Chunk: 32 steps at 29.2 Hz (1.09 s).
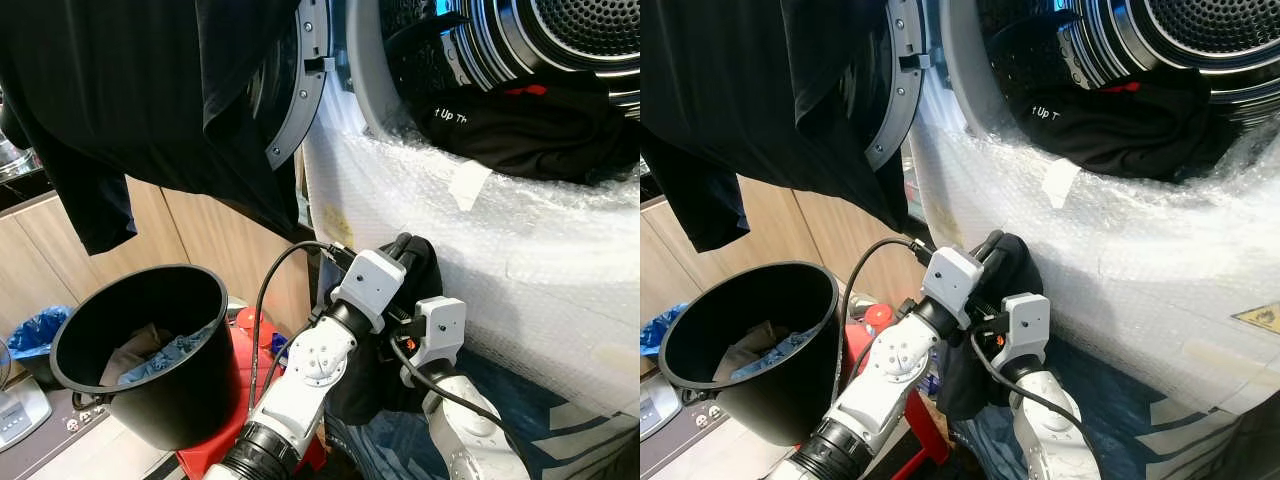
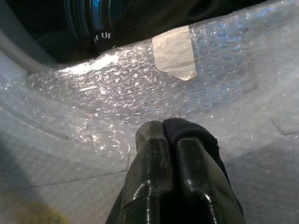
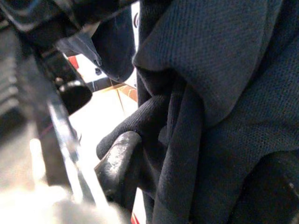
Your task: Clothes washing
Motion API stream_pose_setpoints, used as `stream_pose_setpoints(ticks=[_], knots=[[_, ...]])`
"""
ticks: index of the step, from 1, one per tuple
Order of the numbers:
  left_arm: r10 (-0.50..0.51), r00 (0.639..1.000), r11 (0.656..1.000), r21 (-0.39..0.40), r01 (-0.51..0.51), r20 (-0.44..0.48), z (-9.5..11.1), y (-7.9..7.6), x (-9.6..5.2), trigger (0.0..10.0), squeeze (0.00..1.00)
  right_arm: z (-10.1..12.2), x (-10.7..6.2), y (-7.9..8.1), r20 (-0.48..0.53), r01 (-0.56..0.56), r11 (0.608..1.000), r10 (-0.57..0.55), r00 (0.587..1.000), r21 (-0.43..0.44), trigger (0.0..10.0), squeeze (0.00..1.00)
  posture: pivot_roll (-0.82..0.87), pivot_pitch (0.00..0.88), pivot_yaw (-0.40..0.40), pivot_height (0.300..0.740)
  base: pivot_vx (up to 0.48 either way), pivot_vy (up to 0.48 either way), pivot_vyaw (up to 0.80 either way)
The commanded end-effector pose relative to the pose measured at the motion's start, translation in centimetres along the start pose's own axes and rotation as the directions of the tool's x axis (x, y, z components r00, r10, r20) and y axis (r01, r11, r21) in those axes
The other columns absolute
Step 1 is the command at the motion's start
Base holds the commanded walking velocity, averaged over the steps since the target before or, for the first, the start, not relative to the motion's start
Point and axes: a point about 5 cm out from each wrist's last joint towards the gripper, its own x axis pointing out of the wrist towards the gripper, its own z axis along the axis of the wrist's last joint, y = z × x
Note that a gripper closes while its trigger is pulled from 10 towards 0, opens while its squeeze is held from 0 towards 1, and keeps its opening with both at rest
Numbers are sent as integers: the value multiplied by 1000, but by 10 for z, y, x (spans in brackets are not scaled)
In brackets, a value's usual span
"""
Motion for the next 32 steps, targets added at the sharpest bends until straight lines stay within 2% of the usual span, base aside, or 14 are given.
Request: stream_pose_setpoints(ticks=[1,3,4,14,25,30,32], knots=[[-143,969,988,-36,153,203,40,-34,16,10000,0,-15,4,-7,-98,59,998,-57,994,14,6941,0,-126,0,89,740,0,0,0],[-143,969,988,-36,153,203,40,-34,16,10000,0,-15,4,-7,-98,59,998,-57,994,14,6941,0,-126,0,89,740,0,0,0],[-145,968,987,-40,156,204,41,-35,16,10000,0,-15,5,-7,-98,60,998,-59,993,14,0,0,-126,0,89,740,0,0,0],[-147,963,983,-77,167,225,46,-38,18,10000,0,-13,2,-6,-112,87,996,-85,990,10,0,0,-123,0,87,740,0,0,0],[-136,964,984,-79,157,228,48,-36,19,10000,0,-12,-1,-1,-105,38,999,-39,994,-11,0,0,-115,0,81,740,0,0,0],[-139,965,985,-67,157,220,47,-35,18,10000,0,-14,-4,2,-97,24,1000,-24,995,-5,0,0,-115,0,80,740,0,0,0],[-141,966,985,-65,158,216,46,-35,17,10000,0,-16,-5,2,-82,-1,1000,3,997,26,0,0,-114,0,80,740,0,0,0]])
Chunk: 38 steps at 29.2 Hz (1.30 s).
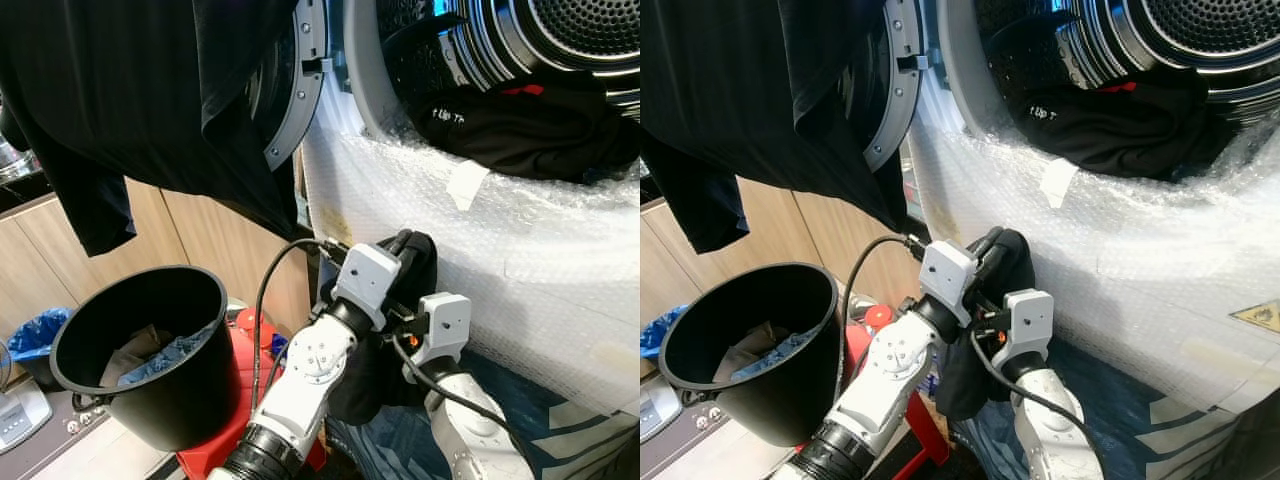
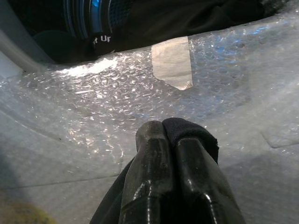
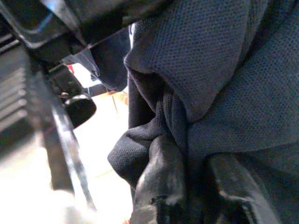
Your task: Clothes washing
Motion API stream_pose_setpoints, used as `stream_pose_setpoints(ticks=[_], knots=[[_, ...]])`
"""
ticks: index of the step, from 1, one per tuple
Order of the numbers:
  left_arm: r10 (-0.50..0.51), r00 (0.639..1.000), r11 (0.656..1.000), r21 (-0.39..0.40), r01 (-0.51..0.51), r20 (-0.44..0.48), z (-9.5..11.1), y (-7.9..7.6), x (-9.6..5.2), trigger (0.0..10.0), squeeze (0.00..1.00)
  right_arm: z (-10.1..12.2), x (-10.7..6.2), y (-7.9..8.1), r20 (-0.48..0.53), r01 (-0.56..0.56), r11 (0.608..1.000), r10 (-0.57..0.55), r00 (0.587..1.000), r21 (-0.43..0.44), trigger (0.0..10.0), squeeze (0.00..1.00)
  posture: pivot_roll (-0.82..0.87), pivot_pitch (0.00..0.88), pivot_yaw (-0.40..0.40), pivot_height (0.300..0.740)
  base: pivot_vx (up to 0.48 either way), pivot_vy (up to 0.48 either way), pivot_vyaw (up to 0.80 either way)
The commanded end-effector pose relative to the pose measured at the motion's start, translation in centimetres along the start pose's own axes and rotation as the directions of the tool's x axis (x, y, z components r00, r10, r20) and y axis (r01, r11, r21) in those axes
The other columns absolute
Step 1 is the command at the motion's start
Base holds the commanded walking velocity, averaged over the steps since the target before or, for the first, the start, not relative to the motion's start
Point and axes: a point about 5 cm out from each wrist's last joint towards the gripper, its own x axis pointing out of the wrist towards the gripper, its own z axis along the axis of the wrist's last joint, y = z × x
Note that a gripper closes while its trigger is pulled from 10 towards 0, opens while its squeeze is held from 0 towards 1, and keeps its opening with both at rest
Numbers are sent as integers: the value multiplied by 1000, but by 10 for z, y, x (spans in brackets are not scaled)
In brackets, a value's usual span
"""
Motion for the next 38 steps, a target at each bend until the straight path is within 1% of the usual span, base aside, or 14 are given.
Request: stream_pose_setpoints(ticks=[1,4,10,11,12,17,24,29,32,33,34,35,36,38], knots=[[-143,970,989,-18,149,199,40,-37,17,10000,0,-23,-2,-1,-108,4,999,0,994,38,0,0,-114,0,80,740,0,0,0],[-145,970,988,-14,151,196,39,-37,16,10000,0,-24,-3,-1,-92,-7,999,11,996,50,0,0,-115,0,80,740,0,0,0],[-158,969,986,-15,164,191,38,-37,15,10000,0,-24,-6,2,-44,-65,995,69,997,82,0,0,-114,0,78,740,0,0,0],[-164,968,985,-21,171,191,38,-37,14,10000,427,-24,-7,3,-34,-85,993,88,996,83,0,0,-114,0,79,740,0,0,0],[-171,966,983,-37,181,192,37,-38,14,10000,1000,-26,-8,4,-29,-93,992,96,995,85,0,0,-113,0,78,740,0,0,0],[-174,963,978,-75,193,206,38,-36,12,10000,1000,-25,-9,4,-9,-116,989,117,993,92,0,0,-112,0,76,740,0,0,0],[-190,958,974,-80,211,216,39,-33,6,10000,1000,-24,-11,4,7,-131,987,131,991,93,0,0,-109,0,76,740,0,0,0],[-212,956,970,-75,231,204,39,-28,-1,10000,1000,-26,-12,1,10,-139,986,138,990,93,0,0,-107,0,76,740,0,0,0],[-209,960,974,-45,220,185,37,-19,-8,10000,1000,-27,-13,-3,19,-162,983,160,987,83,0,0,-97,0,71,740,0,0,0],[-209,960,974,-45,220,185,37,-19,-8,10000,1000,-27,-13,-3,19,-162,983,160,987,83,0,0,-97,0,71,740,0,0,0],[-203,963,978,-12,208,175,36,-13,-12,10000,1000,-28,-14,-9,13,-185,982,185,983,46,0,0,-89,0,67,740,0,0,0],[-202,964,979,0,205,172,36,-11,-13,10000,1000,-29,-15,-11,9,-191,981,191,982,33,0,0,-86,0,65,740,0,0,0],[-201,965,979,7,203,170,36,-11,-14,10000,1000,-29,-15,-13,7,-194,981,193,981,27,0,0,-86,0,65,740,0,0,0],[-207,966,978,50,202,157,35,-6,-17,10000,1000,-29,-15,-22,4,-174,984,174,985,22,0,0,-79,0,59,740,0,0,0]])
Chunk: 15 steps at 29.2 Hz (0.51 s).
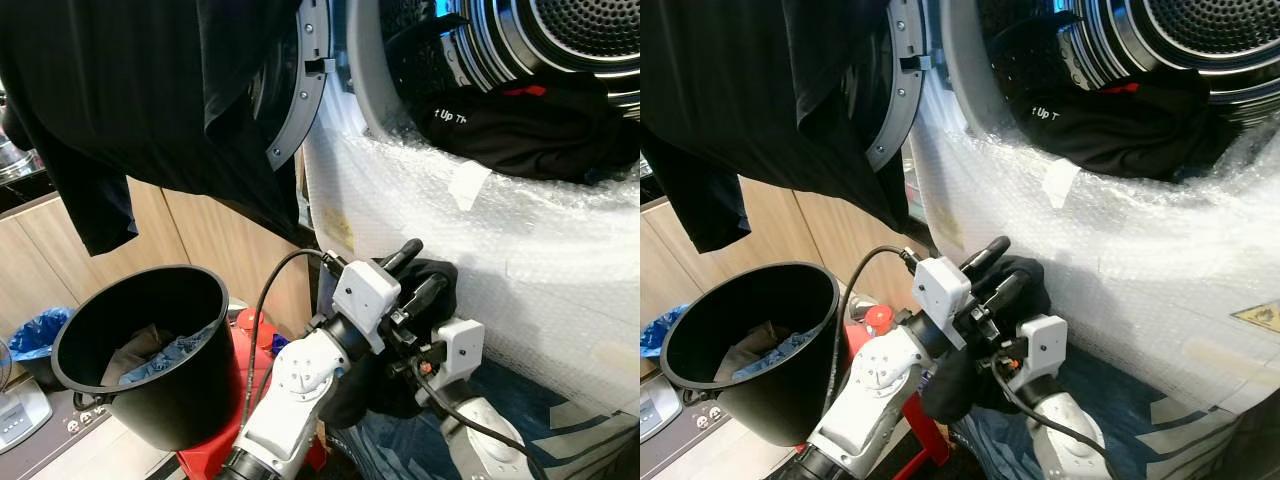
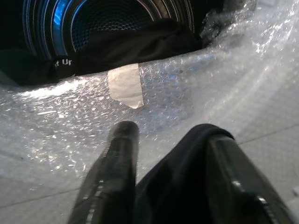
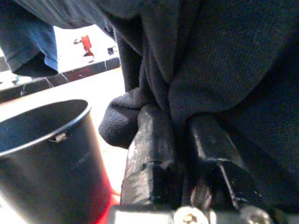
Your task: Clothes washing
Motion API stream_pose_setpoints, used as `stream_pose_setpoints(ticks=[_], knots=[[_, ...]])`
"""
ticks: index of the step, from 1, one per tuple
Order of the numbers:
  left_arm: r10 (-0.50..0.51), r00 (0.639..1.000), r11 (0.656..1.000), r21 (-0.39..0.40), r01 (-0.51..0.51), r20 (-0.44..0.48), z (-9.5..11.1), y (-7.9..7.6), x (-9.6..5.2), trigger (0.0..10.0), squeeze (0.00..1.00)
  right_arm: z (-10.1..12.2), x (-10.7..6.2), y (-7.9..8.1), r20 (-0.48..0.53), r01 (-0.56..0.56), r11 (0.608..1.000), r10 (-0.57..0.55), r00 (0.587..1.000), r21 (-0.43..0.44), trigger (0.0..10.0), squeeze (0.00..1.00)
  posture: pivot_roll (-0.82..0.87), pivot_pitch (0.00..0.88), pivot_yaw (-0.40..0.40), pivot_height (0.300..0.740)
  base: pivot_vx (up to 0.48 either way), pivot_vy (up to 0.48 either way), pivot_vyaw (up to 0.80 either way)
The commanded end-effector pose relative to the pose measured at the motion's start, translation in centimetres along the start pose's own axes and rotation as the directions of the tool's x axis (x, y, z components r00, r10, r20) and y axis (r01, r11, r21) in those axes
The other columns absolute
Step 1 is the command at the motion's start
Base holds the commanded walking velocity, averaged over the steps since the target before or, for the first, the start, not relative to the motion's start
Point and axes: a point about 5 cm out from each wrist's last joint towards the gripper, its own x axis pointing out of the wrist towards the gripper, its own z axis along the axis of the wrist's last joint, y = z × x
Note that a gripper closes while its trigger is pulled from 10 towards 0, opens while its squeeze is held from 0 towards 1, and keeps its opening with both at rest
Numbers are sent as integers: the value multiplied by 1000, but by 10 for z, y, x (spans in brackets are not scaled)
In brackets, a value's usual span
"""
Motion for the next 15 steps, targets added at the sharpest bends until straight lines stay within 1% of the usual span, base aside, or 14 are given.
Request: stream_pose_setpoints(ticks=[1,4,8,10,12,13,14,15], knots=[[-35,996,996,88,27,83,21,2,2,10000,1000,-5,0,-8,-30,7,1000,-7,1000,12,0,0,-75,0,54,740,0,0,0],[-23,997,994,104,16,70,22,6,-2,10000,1000,-3,-2,-16,-17,8,1000,-8,1000,7,0,0,-69,0,50,740,0,0,0],[7,999,990,138,-13,46,20,11,-8,10000,1000,-1,-4,-20,-5,-10,1000,10,1000,7,0,0,-66,0,45,740,0,0,0],[29,999,986,164,-35,42,20,15,-11,10000,1000,1,-6,-22,10,-29,1000,29,1000,7,0,0,-64,0,44,740,0,0,0],[57,998,980,191,-60,21,21,20,-17,10000,1000,4,-10,-24,21,-74,997,74,997,23,0,0,-62,0,44,740,0,0,0],[65,998,978,197,-67,15,21,22,-19,10000,953,5,-11,-26,22,-84,996,84,996,22,0,0,-62,0,44,740,0,0,0],[74,997,976,206,-74,8,22,25,-21,10000,827,7,-14,-28,23,-98,995,97,995,25,0,0,-60,0,45,740,0,0,0],[79,997,974,212,-79,6,23,27,-23,10000,208,8,-15,-30,24,-110,994,109,994,26,0,0,-60,0,45,740,0,0,0]])
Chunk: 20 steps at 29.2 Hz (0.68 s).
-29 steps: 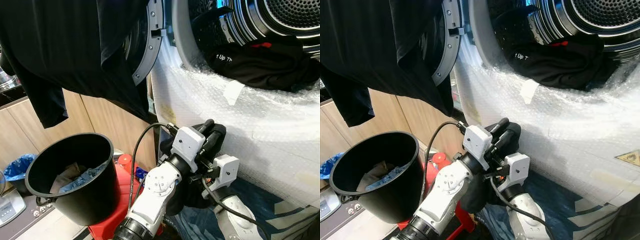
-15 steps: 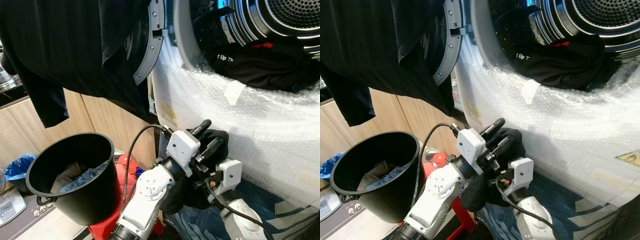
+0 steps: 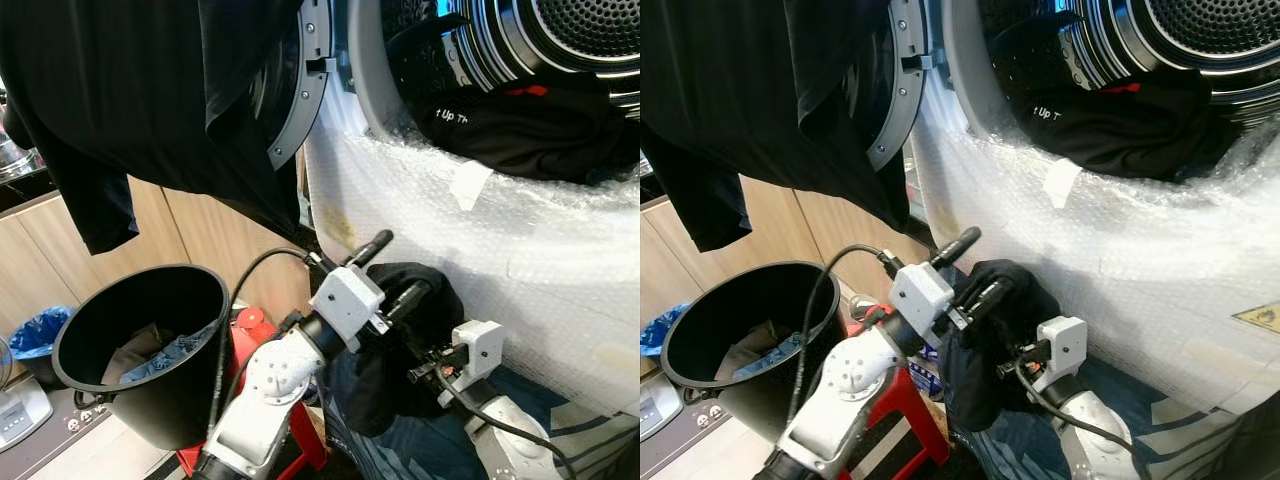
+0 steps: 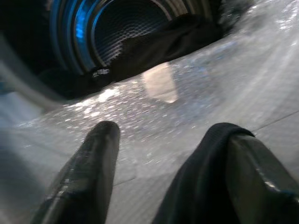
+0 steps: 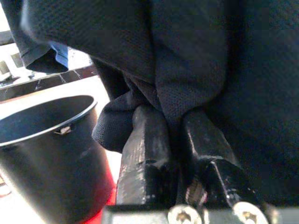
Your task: Clothes washing
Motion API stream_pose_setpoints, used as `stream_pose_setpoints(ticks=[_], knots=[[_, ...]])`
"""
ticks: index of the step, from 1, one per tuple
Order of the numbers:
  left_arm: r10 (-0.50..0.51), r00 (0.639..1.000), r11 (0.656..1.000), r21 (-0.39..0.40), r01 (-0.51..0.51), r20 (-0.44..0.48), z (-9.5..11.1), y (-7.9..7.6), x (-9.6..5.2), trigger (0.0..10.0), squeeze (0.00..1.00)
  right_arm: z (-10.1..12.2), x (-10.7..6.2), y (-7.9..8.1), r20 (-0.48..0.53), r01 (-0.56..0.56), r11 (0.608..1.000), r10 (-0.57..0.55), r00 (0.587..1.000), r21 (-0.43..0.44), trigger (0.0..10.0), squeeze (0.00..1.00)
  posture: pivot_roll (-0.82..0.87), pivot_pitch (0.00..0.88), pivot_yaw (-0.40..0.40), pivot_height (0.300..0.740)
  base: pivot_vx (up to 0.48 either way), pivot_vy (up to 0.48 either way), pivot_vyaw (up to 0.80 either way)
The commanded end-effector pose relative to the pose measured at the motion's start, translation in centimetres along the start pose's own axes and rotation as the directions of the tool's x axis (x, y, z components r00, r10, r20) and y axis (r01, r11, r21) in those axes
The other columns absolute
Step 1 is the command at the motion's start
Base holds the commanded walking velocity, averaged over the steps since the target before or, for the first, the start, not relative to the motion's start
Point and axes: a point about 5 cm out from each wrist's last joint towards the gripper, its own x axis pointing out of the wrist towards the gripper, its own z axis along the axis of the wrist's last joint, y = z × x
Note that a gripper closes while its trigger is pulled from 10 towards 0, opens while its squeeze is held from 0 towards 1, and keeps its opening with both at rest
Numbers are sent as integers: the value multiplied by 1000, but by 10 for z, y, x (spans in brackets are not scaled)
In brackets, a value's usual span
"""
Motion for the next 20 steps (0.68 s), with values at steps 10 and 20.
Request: stream_pose_setpoints(ticks=[10,20], knots=[[-59,992,998,-25,57,-109,11,25,-30,10000,0,26,-22,-12,-31,-215,976,216,976,44,0,0,-48,0,51,740,0,0,0],[-413,862,905,-239,352,-294,5,4,-58,10000,0,42,-27,-18,-199,-426,904,421,885,19,0,0,-26,0,44,740,0,0,0]])
